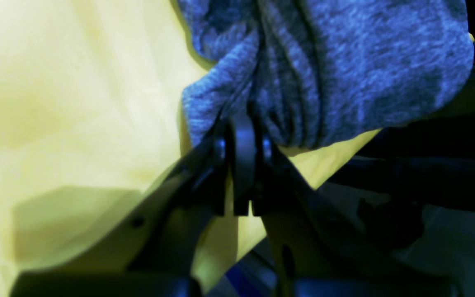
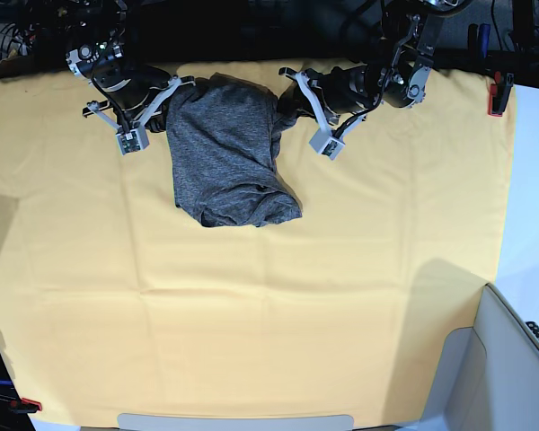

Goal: Fold the T-shirt properly

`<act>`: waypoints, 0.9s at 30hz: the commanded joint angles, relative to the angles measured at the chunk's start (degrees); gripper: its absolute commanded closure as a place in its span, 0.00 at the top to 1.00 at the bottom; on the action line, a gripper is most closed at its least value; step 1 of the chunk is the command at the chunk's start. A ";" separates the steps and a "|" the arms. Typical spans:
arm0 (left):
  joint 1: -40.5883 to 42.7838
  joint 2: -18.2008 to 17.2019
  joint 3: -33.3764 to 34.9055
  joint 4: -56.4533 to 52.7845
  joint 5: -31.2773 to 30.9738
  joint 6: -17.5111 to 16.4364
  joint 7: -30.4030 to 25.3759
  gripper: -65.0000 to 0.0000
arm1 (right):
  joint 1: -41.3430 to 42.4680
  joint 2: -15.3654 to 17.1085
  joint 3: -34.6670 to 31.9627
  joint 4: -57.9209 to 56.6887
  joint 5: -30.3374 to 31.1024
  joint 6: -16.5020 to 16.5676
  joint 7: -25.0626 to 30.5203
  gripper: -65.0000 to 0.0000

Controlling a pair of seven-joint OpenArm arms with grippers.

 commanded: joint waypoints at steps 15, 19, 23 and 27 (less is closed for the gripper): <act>3.33 -6.62 -13.86 16.62 -0.11 -0.10 -0.38 0.01 | 8.35 -0.29 18.35 2.12 0.72 0.10 1.37 0.00; 10.28 -6.70 -25.55 17.32 -0.37 -0.10 -0.82 0.01 | 4.57 -0.29 24.06 2.12 0.72 0.10 1.37 0.00; 21.18 -2.31 -39.18 17.32 -0.37 -0.37 -2.31 0.01 | -3.61 -0.55 26.87 2.03 0.72 0.10 1.37 0.00; 31.20 5.34 -50.08 17.23 -0.37 -0.37 -6.97 0.01 | -12.66 -3.10 27.31 1.68 0.72 0.10 1.37 0.00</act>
